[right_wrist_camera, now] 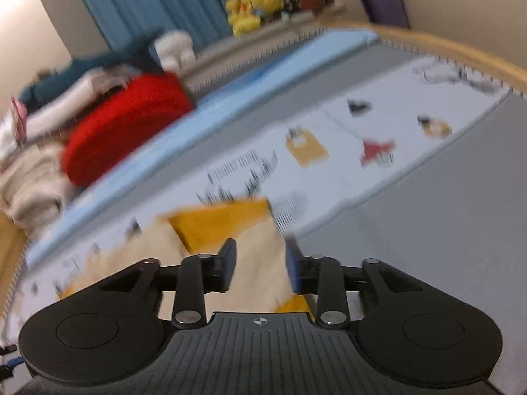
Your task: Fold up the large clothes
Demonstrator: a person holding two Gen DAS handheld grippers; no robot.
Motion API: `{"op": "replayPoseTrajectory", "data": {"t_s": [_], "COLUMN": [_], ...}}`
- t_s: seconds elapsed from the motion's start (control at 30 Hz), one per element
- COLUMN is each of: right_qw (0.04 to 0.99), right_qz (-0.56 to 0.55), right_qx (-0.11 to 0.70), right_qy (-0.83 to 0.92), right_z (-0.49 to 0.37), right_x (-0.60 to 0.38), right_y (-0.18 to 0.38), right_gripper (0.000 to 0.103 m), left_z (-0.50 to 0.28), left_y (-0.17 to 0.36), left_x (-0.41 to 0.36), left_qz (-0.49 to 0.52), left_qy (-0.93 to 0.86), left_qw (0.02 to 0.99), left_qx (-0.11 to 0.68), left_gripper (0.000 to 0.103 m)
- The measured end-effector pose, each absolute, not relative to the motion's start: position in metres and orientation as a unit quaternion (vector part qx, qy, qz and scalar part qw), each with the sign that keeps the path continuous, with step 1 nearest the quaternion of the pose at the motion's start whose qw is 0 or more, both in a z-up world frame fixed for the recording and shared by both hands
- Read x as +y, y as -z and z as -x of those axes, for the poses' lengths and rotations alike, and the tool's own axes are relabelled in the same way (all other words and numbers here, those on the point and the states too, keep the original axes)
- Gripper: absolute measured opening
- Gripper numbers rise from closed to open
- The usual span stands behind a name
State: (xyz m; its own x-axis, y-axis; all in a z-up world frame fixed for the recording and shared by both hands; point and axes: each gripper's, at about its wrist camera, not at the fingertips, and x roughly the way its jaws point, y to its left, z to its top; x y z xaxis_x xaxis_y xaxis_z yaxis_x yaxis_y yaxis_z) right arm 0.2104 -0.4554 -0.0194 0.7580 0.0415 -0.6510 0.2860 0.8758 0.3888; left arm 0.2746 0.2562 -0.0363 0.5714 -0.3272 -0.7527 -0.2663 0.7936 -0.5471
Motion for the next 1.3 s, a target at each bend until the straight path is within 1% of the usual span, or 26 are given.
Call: {"op": "replayPoseTrajectory", "data": {"t_s": [0.07, 0.1, 0.17, 0.27, 0.33, 0.37, 0.4, 0.43, 0.47, 0.5, 0.53, 0.57, 0.63, 0.7, 0.8, 0.93, 1.07, 1.13, 1.17, 1.2, 1.23, 1.27, 1.3], "right_qw": [0.888, 0.876, 0.880, 0.865, 0.860, 0.860, 0.861, 0.861, 0.861, 0.863, 0.866, 0.871, 0.879, 0.891, 0.922, 0.957, 0.973, 0.973, 0.972, 0.970, 0.966, 0.961, 0.955], "right_qz": [-0.230, -0.222, -0.203, -0.167, -0.168, -0.168, -0.169, -0.172, -0.175, -0.175, -0.168, -0.155, -0.146, -0.144, -0.165, -0.139, -0.108, -0.110, -0.113, -0.116, -0.118, -0.117, -0.116], "right_qx": [0.392, 0.423, 0.426, 0.471, 0.480, 0.480, 0.478, 0.477, 0.476, 0.473, 0.471, 0.465, 0.454, 0.431, 0.350, 0.253, 0.206, 0.200, 0.202, 0.209, 0.220, 0.236, 0.254], "right_qy": [0.068, 0.066, 0.054, 0.051, 0.047, 0.045, 0.044, 0.041, 0.035, 0.026, 0.020, 0.017, 0.005, 0.004, -0.002, -0.010, 0.012, 0.028, 0.036, 0.047, 0.064, 0.084, 0.103], "right_z": [-0.215, -0.223, -0.228, -0.235, -0.236, -0.235, -0.235, -0.234, -0.233, -0.231, -0.230, -0.228, -0.225, -0.220, -0.207, -0.194, -0.204, -0.216, -0.223, -0.232, -0.241, -0.250, -0.259], "right_x": [-0.456, -0.456, -0.453, -0.447, -0.447, -0.447, -0.447, -0.448, -0.447, -0.447, -0.445, -0.442, -0.440, -0.442, -0.446, -0.436, -0.425, -0.423, -0.422, -0.421, -0.419, -0.416, -0.413], "right_y": [0.048, 0.058, 0.067, 0.087, 0.094, 0.094, 0.094, 0.094, 0.093, 0.091, 0.088, 0.085, 0.078, 0.068, 0.036, 0.002, -0.008, -0.009, -0.008, -0.004, 0.001, 0.008, 0.017], "right_gripper": [0.037, 0.037, 0.045, 0.046, 0.045, 0.045, 0.045, 0.042, 0.028, 0.022, 0.012, 0.005, 0.001, 0.000, 0.000, 0.000, 0.000, 0.000, 0.000, 0.001, 0.005, 0.013, 0.019], "left_z": [-0.284, -0.289, -0.294, -0.299, -0.301, -0.301, -0.302, -0.302, -0.303, -0.303, -0.302, -0.303, -0.299, -0.293, -0.282, -0.282, -0.297, -0.311, -0.319, -0.328, -0.336, -0.341, -0.343], "left_y": [0.038, 0.042, 0.049, 0.055, 0.059, 0.060, 0.059, 0.058, 0.058, 0.056, 0.054, 0.050, 0.039, 0.022, -0.002, -0.021, -0.027, -0.024, -0.017, -0.009, 0.001, 0.010, 0.017], "left_x": [0.241, 0.235, 0.225, 0.213, 0.205, 0.200, 0.196, 0.193, 0.192, 0.191, 0.190, 0.189, 0.188, 0.187, 0.188, 0.184, 0.178, 0.173, 0.170, 0.167, 0.164, 0.161, 0.158], "left_qz": [0.266, 0.253, 0.237, 0.221, 0.225, 0.220, 0.210, 0.200, 0.197, 0.195, 0.191, 0.188, 0.182, 0.175, 0.168, 0.151, 0.146, 0.149, 0.146, 0.137, 0.122, 0.110, 0.102], "left_qy": [0.035, 0.040, 0.049, 0.043, 0.047, 0.047, 0.044, 0.043, 0.047, 0.048, 0.047, 0.049, 0.049, 0.048, 0.048, 0.032, 0.012, 0.002, -0.001, -0.010, -0.031, -0.049, -0.053], "left_qw": [0.840, 0.841, 0.839, 0.847, 0.847, 0.850, 0.856, 0.860, 0.861, 0.863, 0.866, 0.870, 0.882, 0.899, 0.926, 0.948, 0.958, 0.957, 0.955, 0.950, 0.942, 0.932, 0.923], "left_qx": [0.471, 0.477, 0.487, 0.482, 0.479, 0.476, 0.470, 0.468, 0.467, 0.464, 0.459, 0.454, 0.433, 0.398, 0.334, 0.277, 0.245, 0.248, 0.259, 0.280, 0.311, 0.341, 0.366], "left_gripper": [0.060, 0.060, 0.060, 0.060, 0.059, 0.055, 0.037, 0.028, 0.011, 0.005, 0.003, 0.001, 0.001, 0.000, 0.000, 0.000, 0.000, 0.001, 0.006, 0.016, 0.028, 0.051, 0.054]}}
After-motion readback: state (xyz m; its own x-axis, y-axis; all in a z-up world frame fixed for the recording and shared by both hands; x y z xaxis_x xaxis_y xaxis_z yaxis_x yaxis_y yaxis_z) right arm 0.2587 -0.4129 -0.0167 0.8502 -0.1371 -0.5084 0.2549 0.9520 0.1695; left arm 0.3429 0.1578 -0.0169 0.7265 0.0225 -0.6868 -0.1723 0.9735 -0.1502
